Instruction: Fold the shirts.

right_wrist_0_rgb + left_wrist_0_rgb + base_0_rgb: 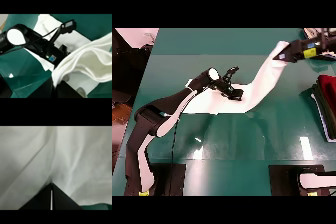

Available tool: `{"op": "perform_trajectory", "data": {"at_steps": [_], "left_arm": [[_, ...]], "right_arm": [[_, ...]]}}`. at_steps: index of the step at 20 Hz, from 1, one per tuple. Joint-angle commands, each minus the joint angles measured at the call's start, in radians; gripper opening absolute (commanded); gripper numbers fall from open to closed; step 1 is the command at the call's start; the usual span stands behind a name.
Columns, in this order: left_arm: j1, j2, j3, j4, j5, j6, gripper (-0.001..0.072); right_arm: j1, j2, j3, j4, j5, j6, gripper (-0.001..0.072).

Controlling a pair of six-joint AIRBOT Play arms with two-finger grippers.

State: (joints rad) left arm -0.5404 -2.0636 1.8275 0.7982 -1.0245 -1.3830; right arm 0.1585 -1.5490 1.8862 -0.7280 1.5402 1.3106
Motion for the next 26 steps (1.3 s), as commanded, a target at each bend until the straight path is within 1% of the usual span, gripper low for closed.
{"op": "perform_trajectory", "data": {"at_steps": [1,5,9,11,14,16,20,22,24,25,26], "left_arm": [[0.003,0.001,0.004,0.018,0.013,-0.002,0.0027],[0.021,0.009,0.077,0.058,-0.022,0.013,0.0025],[0.072,0.09,0.113,0.215,-0.021,0.001,0.0025],[0.129,0.15,0.115,0.274,-0.047,0.0,0.0025],[0.248,0.246,0.115,0.284,-0.098,0.0,0.0026],[0.329,0.307,0.115,0.284,-0.124,0.002,0.0026],[0.449,0.407,0.115,0.284,-0.176,0.003,0.0027],[0.483,0.441,0.115,0.283,-0.194,0.003,0.0027],[0.497,0.467,0.115,0.289,-0.212,0.003,0.0027],[0.497,0.476,0.115,0.285,-0.222,0.003,0.0027],[0.497,0.484,0.115,0.286,-0.223,0.003,0.0027]], "right_arm": [[0.089,-0.068,0.143,0.0,0.009,0.006,0.0012],[0.13,-0.079,0.151,0.001,-0.008,0.005,0.0012],[0.158,-0.079,0.105,0.003,-0.006,-0.023,0.0012],[0.185,-0.079,0.095,0.003,-0.016,-0.053,0.0012],[0.246,-0.085,0.096,0.006,-0.051,-0.085,0.0013],[0.289,-0.112,0.096,0.06,-0.055,-0.106,0.0013],[0.378,-0.211,0.1,0.248,-0.111,-0.166,0.0014],[0.439,-0.298,0.17,0.273,-0.15,-0.183,0.0015],[0.512,-0.384,0.224,0.272,-0.241,-0.214,0.0016],[0.547,-0.424,0.226,0.269,-0.317,-0.214,0.0038],[0.573,-0.457,0.219,0.263,-0.367,-0.226,0.021]]}}
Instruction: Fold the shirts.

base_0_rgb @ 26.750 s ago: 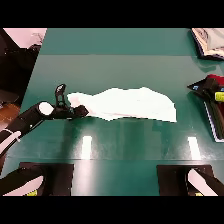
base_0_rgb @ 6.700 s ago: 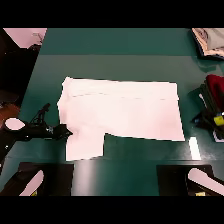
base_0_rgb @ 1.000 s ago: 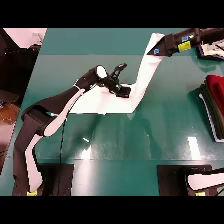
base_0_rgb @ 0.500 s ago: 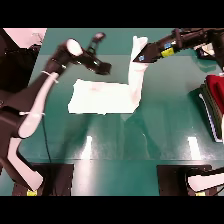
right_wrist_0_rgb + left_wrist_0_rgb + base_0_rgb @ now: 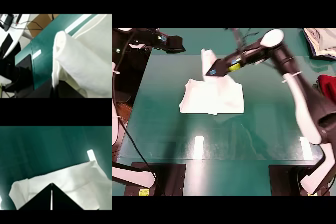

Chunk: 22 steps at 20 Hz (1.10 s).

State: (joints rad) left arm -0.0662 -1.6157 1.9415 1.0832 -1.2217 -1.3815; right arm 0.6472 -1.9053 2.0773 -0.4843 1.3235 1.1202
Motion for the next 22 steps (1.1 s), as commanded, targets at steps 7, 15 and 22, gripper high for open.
{"op": "perform_trajectory", "data": {"at_steps": [7,15,22], "left_arm": [[0.023,0.067,0.001,0.002,-0.06,0.002,0.0027],[0.023,0.064,0.001,0.002,-0.079,0.023,0.0028],[0.023,0.064,0.001,0.002,-0.053,0.032,0.0027]], "right_arm": [[0.024,-0.1,-0.059,-0.106,-0.074,0.01,0.0556],[-0.313,0.034,-0.321,-0.374,0.206,0.185,0.0483],[-0.378,0.234,-0.821,-0.229,-0.252,0.188,0.0674]]}}
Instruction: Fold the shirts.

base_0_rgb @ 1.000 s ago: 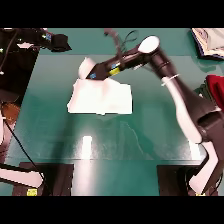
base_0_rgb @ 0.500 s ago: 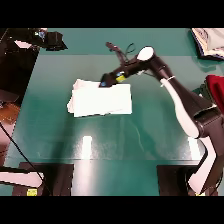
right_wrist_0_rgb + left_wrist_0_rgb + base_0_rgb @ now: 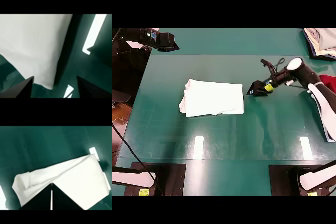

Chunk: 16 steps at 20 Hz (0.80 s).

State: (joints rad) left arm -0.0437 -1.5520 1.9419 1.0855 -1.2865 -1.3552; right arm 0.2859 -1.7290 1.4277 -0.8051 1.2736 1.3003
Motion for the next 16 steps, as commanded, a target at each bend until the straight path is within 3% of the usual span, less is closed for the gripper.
{"op": "perform_trajectory", "data": {"at_steps": [1,8,9,12,13,14,15,16], "left_arm": [[0.001,0.0,0.0,0.0,0.011,0.006,0.0028],[0.001,0.0,0.0,0.0,0.012,0.013,0.0028],[0.001,0.0,0.0,0.0,0.011,0.013,0.0027],[0.001,0.0,0.0,-0.001,0.009,0.014,0.0028],[0.001,0.0,0.0,-0.001,0.004,0.019,0.0027],[0.001,0.0,0.0,-0.001,-0.002,0.021,0.0028],[0.001,0.0,0.0,-0.001,-0.008,0.021,0.0027],[0.0,0.0,0.0,-0.001,-0.009,0.021,0.0027]], "right_arm": [[-0.007,0.053,-0.203,0.14,-0.243,0.008,0.0705],[0.11,-0.111,-0.129,0.323,-0.231,-0.046,0.0693],[0.13,-0.134,-0.097,0.327,-0.219,-0.06,0.0627],[0.175,-0.172,-0.012,0.324,-0.225,-0.072,0.0316],[0.182,-0.179,0.006,0.323,-0.227,-0.072,0.0251],[0.182,-0.183,0.022,0.323,-0.222,-0.073,0.0099],[0.18,-0.182,0.027,0.323,-0.221,-0.074,0.0017],[0.17,-0.178,0.034,0.316,-0.215,-0.073,0.0016]]}}
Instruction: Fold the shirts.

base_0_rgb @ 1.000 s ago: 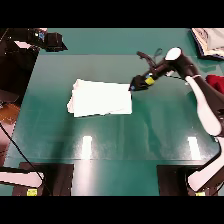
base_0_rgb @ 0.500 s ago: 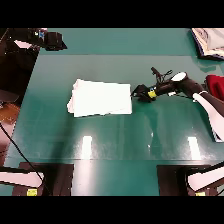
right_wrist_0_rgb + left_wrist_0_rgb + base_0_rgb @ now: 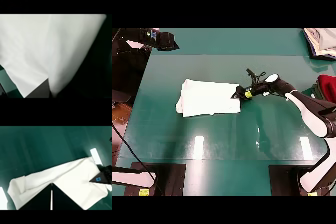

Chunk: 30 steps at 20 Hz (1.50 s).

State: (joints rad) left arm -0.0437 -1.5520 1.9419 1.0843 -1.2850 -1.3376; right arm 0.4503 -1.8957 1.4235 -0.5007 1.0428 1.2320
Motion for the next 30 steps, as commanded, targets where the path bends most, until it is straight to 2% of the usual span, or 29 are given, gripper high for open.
{"op": "perform_trajectory", "data": {"at_steps": [1,7,12,16,20,24,27,30], "left_arm": [[0.0,0.0,0.0,0.0,-0.011,0.003,0.0028],[-0.05,0.0,0.0,-0.021,-0.028,0.003,0.0027],[-0.175,0.0,0.0,-0.021,0.081,0.003,0.0027],[-0.264,0.0,0.0,-0.021,0.142,0.003,0.0027],[-0.314,0.0,0.0,-0.021,0.143,0.003,0.0027],[-0.319,-0.003,0.0,-0.017,0.145,0.003,0.0027],[-0.319,-0.004,0.0,-0.015,0.143,0.003,0.0027],[-0.319,-0.004,0.0,-0.014,0.143,0.003,0.0027]], "right_arm": [[-0.008,0.0,0.039,0.003,0.024,-0.005,0.0014],[-0.252,0.244,0.039,-0.129,0.038,0.029,0.0014],[-0.611,0.452,0.04,-0.191,0.015,0.061,0.0013],[-0.865,0.486,0.04,-0.188,-0.031,0.056,0.0013],[-1.028,0.441,0.043,-0.117,-0.062,-0.003,0.0013],[-1.122,0.42,0.054,0.119,-0.046,-0.129,0.0013],[-1.167,0.42,0.18,0.137,0.042,-0.171,0.0013],[-1.219,0.428,0.319,0.132,0.185,-0.171,0.0013]]}}
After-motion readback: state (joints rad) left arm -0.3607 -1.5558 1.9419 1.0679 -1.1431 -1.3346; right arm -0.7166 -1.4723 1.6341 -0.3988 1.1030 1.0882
